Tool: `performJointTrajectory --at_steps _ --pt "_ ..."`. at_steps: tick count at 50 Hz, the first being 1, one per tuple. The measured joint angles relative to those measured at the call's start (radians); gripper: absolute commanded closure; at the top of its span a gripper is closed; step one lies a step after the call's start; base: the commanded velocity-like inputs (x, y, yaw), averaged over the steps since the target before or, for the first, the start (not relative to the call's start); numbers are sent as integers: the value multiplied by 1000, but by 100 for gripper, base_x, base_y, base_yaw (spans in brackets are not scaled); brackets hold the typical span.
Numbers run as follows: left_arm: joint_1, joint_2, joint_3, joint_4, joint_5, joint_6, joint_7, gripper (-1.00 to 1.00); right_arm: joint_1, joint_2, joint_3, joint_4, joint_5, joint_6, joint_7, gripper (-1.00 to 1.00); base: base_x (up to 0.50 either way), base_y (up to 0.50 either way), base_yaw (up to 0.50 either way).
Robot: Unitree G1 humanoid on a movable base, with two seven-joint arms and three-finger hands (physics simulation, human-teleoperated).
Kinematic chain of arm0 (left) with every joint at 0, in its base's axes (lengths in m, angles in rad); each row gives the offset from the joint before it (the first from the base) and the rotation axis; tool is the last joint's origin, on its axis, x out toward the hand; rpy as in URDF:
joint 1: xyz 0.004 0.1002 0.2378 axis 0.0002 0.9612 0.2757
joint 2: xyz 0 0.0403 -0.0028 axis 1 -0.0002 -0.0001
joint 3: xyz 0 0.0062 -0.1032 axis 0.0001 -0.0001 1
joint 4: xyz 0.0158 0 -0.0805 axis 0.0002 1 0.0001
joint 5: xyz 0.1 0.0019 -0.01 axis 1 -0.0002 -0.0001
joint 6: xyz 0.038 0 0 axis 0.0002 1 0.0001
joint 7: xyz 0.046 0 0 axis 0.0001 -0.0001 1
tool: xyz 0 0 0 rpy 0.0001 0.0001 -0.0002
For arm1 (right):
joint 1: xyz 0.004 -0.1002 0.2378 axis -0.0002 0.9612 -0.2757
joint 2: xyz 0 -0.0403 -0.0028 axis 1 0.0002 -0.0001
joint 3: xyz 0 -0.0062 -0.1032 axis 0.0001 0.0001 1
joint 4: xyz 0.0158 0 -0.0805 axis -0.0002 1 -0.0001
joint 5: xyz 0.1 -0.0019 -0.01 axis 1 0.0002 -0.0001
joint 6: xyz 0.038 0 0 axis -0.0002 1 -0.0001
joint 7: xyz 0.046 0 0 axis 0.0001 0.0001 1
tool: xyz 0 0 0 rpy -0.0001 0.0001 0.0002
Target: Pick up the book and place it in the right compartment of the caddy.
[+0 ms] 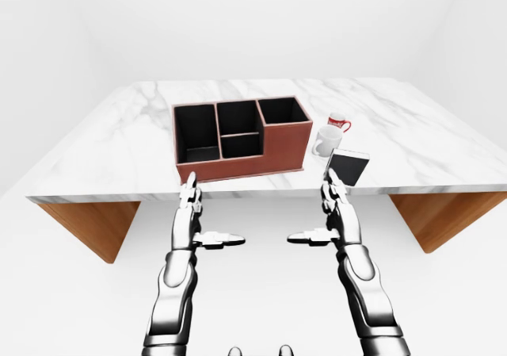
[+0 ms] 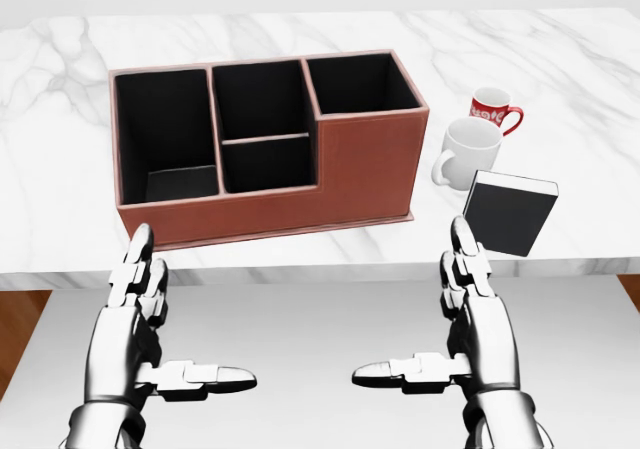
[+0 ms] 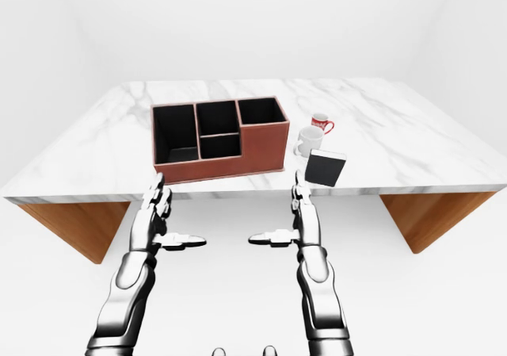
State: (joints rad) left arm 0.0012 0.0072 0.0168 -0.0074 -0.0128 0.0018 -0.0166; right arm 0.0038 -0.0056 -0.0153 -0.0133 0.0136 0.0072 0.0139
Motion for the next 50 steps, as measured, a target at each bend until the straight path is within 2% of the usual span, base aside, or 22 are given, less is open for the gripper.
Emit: performJointTrajectory --at_steps 16,28,32,34,38,50 --pt "16 6 10 -31 -15 2 -27 -100 14 -8 -17 -48 23 26 23 -100 0 0 0" --pt "26 7 12 -58 -15 14 -35 -100 25 -11 -26 -88 37 49 35 -100 0 0 0" --pt "29 10 18 -78 -20 28 -38 -100 31 -13 -30 -117 39 66 37 -100 0 0 0" --pt "32 13 27 -101 -27 43 -39 -100 38 -15 -35 -146 40 80 37 -100 0 0 0" --pt "41 23 61 -172 -51 85 -42 -100 59 -20 -53 -252 37 80 36 -100 0 0 0" --pt "63 43 181 -398 -115 85 -51 -100 99 -26 -138 -593 -11 80 60 -100 0 0 0"
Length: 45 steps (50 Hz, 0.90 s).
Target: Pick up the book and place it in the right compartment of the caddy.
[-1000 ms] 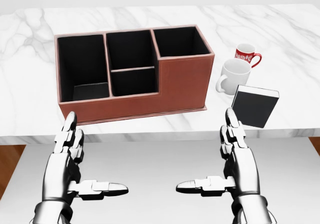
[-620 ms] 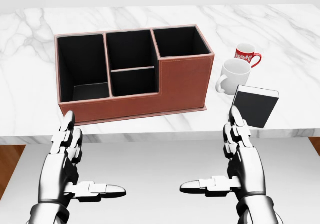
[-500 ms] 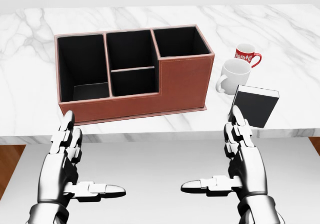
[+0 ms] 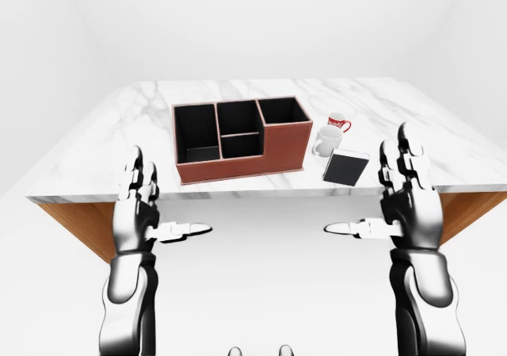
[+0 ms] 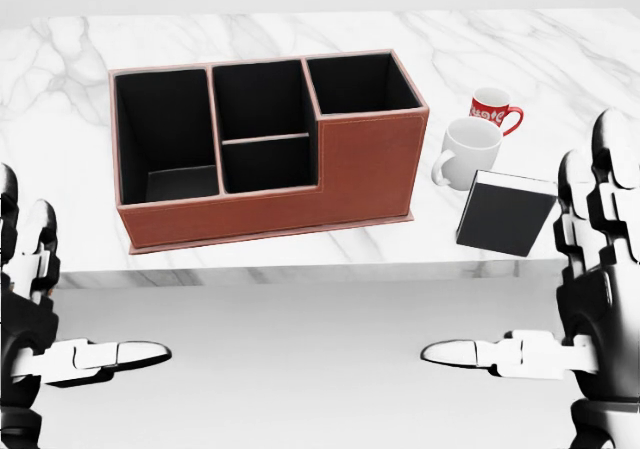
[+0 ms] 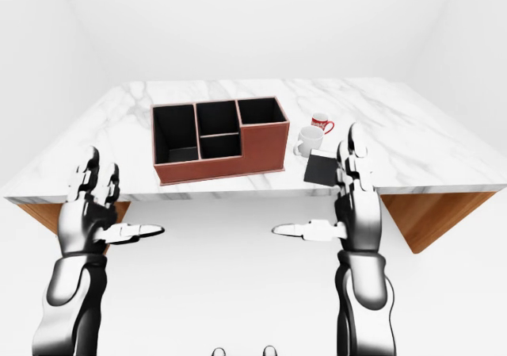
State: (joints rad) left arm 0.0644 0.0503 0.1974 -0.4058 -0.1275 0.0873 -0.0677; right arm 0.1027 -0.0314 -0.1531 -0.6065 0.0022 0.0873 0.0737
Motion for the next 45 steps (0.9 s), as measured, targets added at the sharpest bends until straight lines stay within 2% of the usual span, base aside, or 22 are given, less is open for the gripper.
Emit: performJointTrajectory --at_steps 6,21,45 --pt "4 3 34 -55 -15 0 -4 -100 -8 -7 -42 -104 -37 0 17 -100 0 0 0" --pt "6 5 55 -86 -22 0 -7 -100 -43 -23 -87 -198 -130 0 44 -100 1 0 0" --pt "2 6 55 -65 -18 0 -5 -100 -49 -23 -93 -225 -170 0 71 -100 39 0 0"
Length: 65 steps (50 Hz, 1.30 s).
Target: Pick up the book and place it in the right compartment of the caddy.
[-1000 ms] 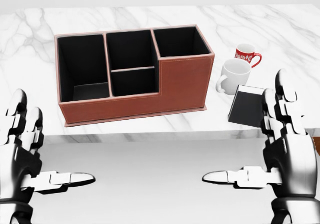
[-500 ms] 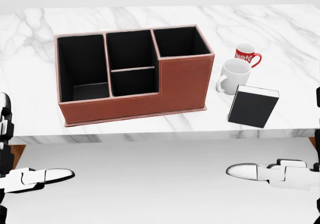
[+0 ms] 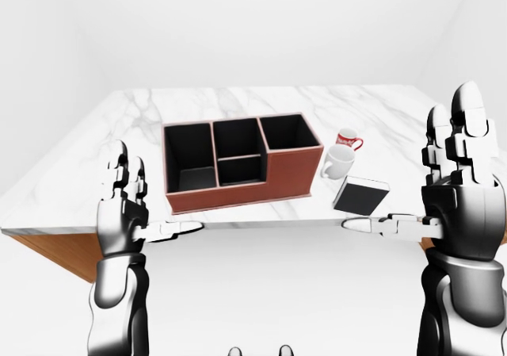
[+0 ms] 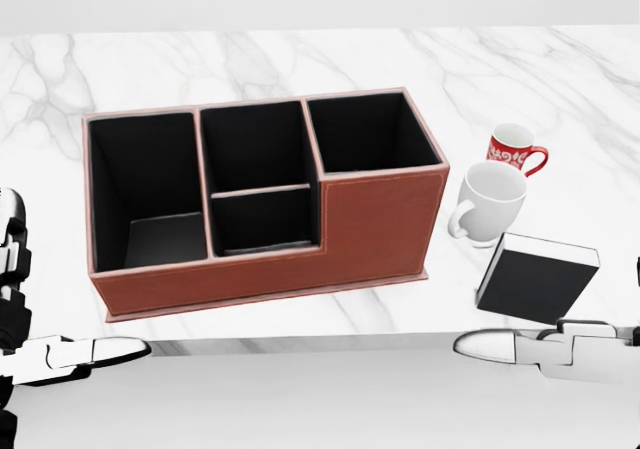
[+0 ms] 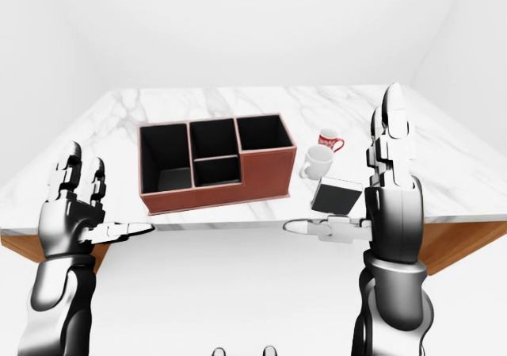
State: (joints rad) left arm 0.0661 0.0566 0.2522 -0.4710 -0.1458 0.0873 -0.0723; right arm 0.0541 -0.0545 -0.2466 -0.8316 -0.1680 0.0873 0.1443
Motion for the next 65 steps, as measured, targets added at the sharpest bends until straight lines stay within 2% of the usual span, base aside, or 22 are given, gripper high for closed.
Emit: performJointTrajectory --at_steps 33,39,44,53,65 --pt "-2 1 -8 22 5 0 3 -100 -1 -1 18 7 -20 0 11 -100 41 0 0" --pt "-3 1 -10 24 6 0 3 -100 -8 -10 28 5 -57 0 20 -100 3 0 0" --pt "-3 1 -10 24 6 0 3 -100 -21 -29 50 9 -144 0 44 -100 0 0 0" --pt "-4 1 -11 23 8 0 5 -100 -61 -61 95 47 -383 0 144 -100 0 0 0" --pt "-7 2 -11 28 10 0 7 -100 -28 -69 71 47 -714 0 284 -100 0 0 0"
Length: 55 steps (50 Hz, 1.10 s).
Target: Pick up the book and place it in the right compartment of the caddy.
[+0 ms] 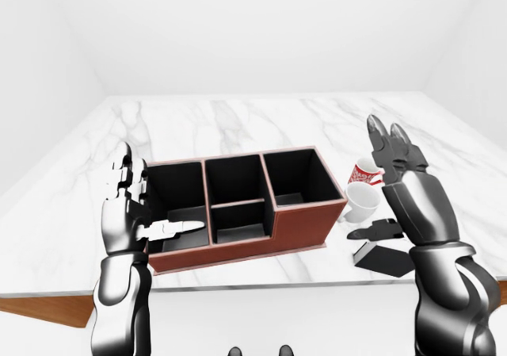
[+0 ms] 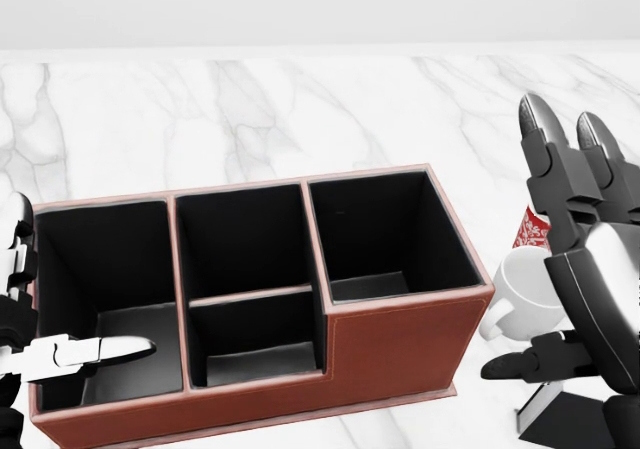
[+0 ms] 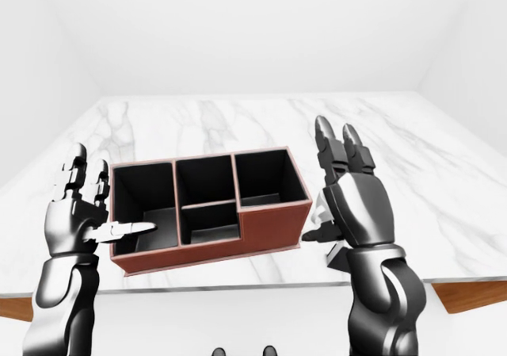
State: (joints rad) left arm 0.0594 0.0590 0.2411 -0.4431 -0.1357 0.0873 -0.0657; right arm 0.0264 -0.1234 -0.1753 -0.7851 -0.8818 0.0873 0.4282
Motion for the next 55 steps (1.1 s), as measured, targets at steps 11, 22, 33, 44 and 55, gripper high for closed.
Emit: performJointTrajectory --at_steps 11,22,33,44,55 --pt "-1 0 -1 1 1 0 1 -100 77 29 -44 -31 -240 0 76 -100 0 0 0" --pt "0 0 -3 0 3 0 1 -100 151 61 -127 -59 -362 -32 93 -100 0 0 0" --pt "-1 0 -5 3 5 0 2 -100 164 62 -183 16 -390 -48 64 -100 0 0 0" --pt "-1 -1 -8 4 8 0 3 -100 144 25 -185 179 -428 -32 -8 -100 0 0 0" --pt "0 -2 -11 7 10 0 2 -100 103 -25 -157 334 -474 -1 -72 -100 0 0 0"
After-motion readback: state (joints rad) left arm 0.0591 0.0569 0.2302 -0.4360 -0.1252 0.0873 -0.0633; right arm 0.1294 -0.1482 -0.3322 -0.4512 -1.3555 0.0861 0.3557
